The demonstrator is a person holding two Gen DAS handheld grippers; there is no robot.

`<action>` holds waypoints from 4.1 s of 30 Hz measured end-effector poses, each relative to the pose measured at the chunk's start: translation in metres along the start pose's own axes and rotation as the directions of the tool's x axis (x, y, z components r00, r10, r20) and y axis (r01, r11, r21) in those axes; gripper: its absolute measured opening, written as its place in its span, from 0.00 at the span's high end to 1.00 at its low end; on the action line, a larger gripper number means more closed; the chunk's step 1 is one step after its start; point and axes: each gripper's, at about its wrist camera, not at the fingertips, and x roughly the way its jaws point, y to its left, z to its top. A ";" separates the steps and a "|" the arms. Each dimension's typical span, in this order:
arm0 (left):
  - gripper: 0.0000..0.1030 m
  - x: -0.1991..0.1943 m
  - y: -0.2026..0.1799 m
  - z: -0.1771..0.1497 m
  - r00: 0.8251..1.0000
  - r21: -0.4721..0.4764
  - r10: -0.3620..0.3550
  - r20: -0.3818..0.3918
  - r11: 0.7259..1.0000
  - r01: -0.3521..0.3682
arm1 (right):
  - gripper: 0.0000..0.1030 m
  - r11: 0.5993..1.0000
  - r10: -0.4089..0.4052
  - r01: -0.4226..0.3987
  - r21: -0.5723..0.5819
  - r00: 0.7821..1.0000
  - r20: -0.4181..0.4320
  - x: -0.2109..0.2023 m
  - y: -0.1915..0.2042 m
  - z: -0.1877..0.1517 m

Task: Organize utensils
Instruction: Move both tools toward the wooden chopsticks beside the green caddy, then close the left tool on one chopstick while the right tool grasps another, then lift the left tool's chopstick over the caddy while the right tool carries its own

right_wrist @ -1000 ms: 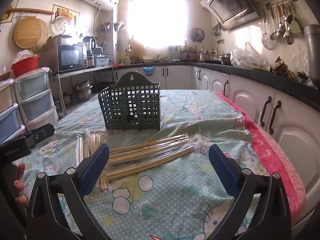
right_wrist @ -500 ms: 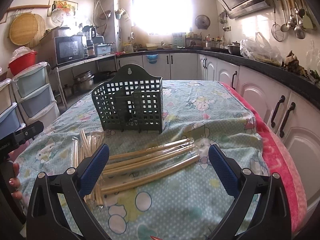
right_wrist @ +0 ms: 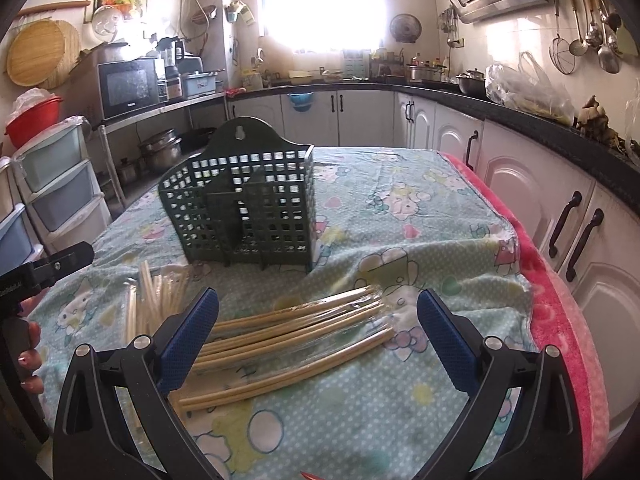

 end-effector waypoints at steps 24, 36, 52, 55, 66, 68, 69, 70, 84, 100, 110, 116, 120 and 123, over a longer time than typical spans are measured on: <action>0.10 0.077 0.014 0.017 0.967 -0.023 -0.038 -0.251 0.999 0.034 | 0.38 0.997 0.050 -0.036 0.072 0.979 -0.195 0.080 -0.052 0.019; 0.30 0.101 0.035 0.023 0.942 -0.093 -0.045 -0.334 0.996 0.014 | 0.70 0.994 0.088 -0.063 0.090 0.947 -0.310 0.130 -0.068 0.016; 0.59 0.123 0.047 0.026 0.924 -0.146 -0.015 -0.381 0.988 -0.044 | 0.99 0.985 0.145 -0.109 0.134 0.944 -0.297 0.139 -0.075 0.019; 0.68 0.127 0.050 0.028 0.923 -0.135 0.004 -0.386 0.989 -0.061 | 0.99 0.983 0.155 -0.121 0.135 0.947 -0.280 0.135 -0.076 0.025; 0.88 0.120 0.049 0.038 0.938 -0.106 0.010 -0.347 0.993 -0.050 | 0.99 0.983 0.175 -0.159 0.093 0.964 -0.200 0.108 -0.067 0.049; 0.89 0.112 0.045 0.044 0.947 -0.101 -0.006 -0.320 0.995 -0.028 | 0.99 0.983 0.178 -0.166 0.081 0.968 -0.179 0.100 -0.063 0.054; 0.90 0.107 0.042 0.047 0.952 -0.095 -0.013 -0.307 0.995 -0.017 | 0.99 0.982 0.182 -0.171 0.076 0.969 -0.169 0.096 -0.061 0.056; 0.90 0.103 0.040 0.049 0.955 -0.091 -0.018 -0.296 0.996 -0.009 | 0.99 0.982 0.186 -0.177 0.068 0.970 -0.154 0.090 -0.059 0.059; 0.95 0.045 -0.012 0.088 0.983 0.027 -0.121 -0.137 0.992 0.125 | 0.99 0.966 0.254 -0.254 -0.050 0.967 0.000 0.024 -0.021 0.099; 0.97 0.012 -0.056 0.120 0.981 0.135 -0.188 -0.051 0.972 0.194 | 0.99 0.943 0.300 -0.285 -0.170 0.951 0.070 -0.015 0.019 0.136; 0.97 -0.002 -0.073 0.143 0.973 0.172 -0.229 -0.010 0.958 0.228 | 0.99 0.935 0.322 -0.296 -0.197 0.939 0.118 -0.033 0.030 0.158; 0.97 -0.010 -0.076 0.160 0.971 0.187 -0.236 0.029 0.956 0.227 | 0.99 0.929 0.340 -0.306 -0.209 0.928 0.150 -0.040 0.035 0.176; 0.97 -0.014 -0.078 0.173 0.971 0.190 -0.233 0.063 0.957 0.217 | 0.99 0.926 0.350 -0.311 -0.215 0.921 0.171 -0.042 0.037 0.187; 0.97 -0.017 -0.079 0.182 0.970 0.195 -0.226 0.085 0.959 0.206 | 0.99 0.925 0.354 -0.314 -0.213 0.916 0.188 -0.042 0.037 0.195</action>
